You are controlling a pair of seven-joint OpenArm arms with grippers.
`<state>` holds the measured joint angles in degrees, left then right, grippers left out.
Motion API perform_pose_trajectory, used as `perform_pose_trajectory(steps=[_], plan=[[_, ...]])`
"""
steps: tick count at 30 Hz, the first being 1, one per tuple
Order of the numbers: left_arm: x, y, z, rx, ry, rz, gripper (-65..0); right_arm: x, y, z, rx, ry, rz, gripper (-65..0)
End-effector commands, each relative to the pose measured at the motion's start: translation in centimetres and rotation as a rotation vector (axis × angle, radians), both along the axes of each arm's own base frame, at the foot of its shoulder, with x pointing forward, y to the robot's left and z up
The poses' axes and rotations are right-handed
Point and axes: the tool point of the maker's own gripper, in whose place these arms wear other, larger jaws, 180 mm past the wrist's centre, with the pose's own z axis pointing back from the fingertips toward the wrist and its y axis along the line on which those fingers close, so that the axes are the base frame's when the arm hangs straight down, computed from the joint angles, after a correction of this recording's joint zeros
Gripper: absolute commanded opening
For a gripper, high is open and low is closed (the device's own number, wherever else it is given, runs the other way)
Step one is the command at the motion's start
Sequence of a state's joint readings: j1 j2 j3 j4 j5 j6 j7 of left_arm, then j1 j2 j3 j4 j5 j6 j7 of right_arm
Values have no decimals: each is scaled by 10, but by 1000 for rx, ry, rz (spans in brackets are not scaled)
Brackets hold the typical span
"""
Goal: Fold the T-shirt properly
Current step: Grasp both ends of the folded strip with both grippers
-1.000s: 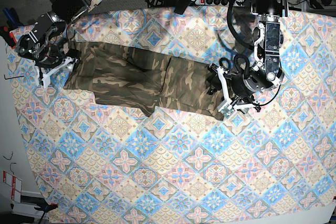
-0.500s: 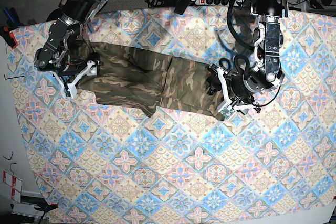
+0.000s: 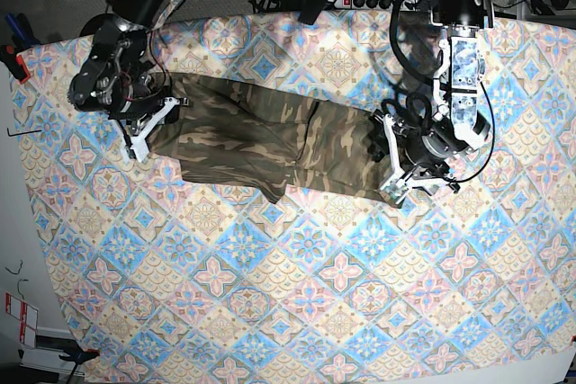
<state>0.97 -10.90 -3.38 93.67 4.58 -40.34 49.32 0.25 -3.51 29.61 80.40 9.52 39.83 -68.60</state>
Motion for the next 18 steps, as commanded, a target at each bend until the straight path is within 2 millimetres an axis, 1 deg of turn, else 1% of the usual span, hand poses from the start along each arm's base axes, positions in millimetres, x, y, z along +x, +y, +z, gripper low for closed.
perform_pose_trajectory(steps=[1, 2, 4, 5, 6, 8, 9, 10, 11, 12, 14, 15, 16, 18], plan=[[6, 12, 10, 4, -36, 33, -320, -1, -7, 2, -23, 15, 13, -617], [6, 17, 10, 5, -37, 48, -328, -1, -12, 2, -34, 18, 14, -618], [4, 19, 8, 8, -29, 52, -380, -1, -17, 3, -45, 20, 13, -617], [3, 19, 7, 9, -24, 53, -420, -2, -23, 3, -56, 21, 9, -618], [-3, 19, 1, 10, -7, 54, -463, -2, -31, 5, -73, 24, 9, -618], [-11, 18, -5, 6, 13, 52, -523, -1, -39, 7, -90, 21, 8, -619], [-12, 16, -7, 2, 19, 53, -541, -1, -40, 7, -89, 20, 4, -619], [-13, 15, -8, 1, 22, 52, -544, -1, -45, 8, -98, 19, -1, -620], [-15, 10, -10, -4, 28, 42, -538, -2, -52, 9, -107, 21, -10, -620], [-16, -3, -12, -19, 34, 19, -533, -3, -56, 8, -111, 25, -15, -620], [-24, -23, -18, -30, 57, -31, -526, 3, -62, 13, -122, 10, -23, -620], [-32, -32, -24, -36, 79, -55, -526, 7, -65, 16, -127, 1, -25, -620], [-35, -40, -28, -40, 93, -76, -526, 6, -65, 15, -125, 6, -24, -620], [-42, -54, -35, -51, 118, -115, -526, 15, -66, 21, -130, -9, -24, -620]])
